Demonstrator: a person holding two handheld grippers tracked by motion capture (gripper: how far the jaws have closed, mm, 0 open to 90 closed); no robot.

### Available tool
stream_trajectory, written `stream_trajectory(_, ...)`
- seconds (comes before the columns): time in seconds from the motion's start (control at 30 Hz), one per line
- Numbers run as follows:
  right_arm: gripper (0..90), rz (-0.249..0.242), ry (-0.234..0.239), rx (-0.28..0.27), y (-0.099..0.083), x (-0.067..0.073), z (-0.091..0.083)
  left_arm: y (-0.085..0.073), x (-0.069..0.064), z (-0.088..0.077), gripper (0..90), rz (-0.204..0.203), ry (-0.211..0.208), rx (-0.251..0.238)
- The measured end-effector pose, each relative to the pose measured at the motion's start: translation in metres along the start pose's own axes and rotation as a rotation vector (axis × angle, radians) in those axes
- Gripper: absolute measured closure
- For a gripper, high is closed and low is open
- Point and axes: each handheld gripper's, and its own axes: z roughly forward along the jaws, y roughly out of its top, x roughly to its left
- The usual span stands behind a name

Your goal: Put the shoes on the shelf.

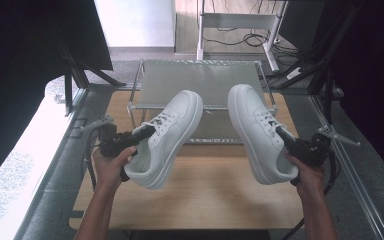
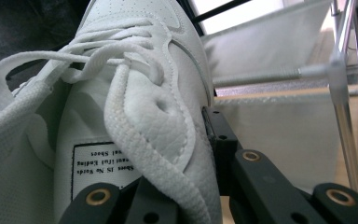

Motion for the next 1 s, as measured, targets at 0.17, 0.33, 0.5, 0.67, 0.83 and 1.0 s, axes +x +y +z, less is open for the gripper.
stream_trajectory(0.17,84.6,-0.024,-0.006,-0.003,0.018,0.008,0.008,0.014,-0.001,0.004,81.9,-0.003,-0.013,-0.017)
stream_trajectory(0.33,84.6,-0.028,-0.012,-0.013,0.036,0.013,0.015,0.028,-0.001,0.007,81.9,-0.006,-0.013,-0.04)
stream_trajectory(0.5,84.6,-0.033,-0.024,-0.013,0.05,0.017,0.023,0.042,0.001,0.012,82.0,-0.02,-0.014,-0.049)
stream_trajectory(0.67,84.6,-0.036,-0.039,0.005,0.062,0.019,0.032,0.052,0.007,0.018,81.9,-0.051,-0.02,-0.059)
stream_trajectory(0.83,84.6,-0.027,-0.058,0.005,0.071,0.02,0.041,0.061,0.011,0.024,81.9,-0.07,-0.01,-0.065)
stream_trajectory(1.0,84.6,-0.009,-0.072,0.002,0.083,0.018,0.05,0.073,0.012,0.029,81.9,-0.076,-0.009,-0.072)
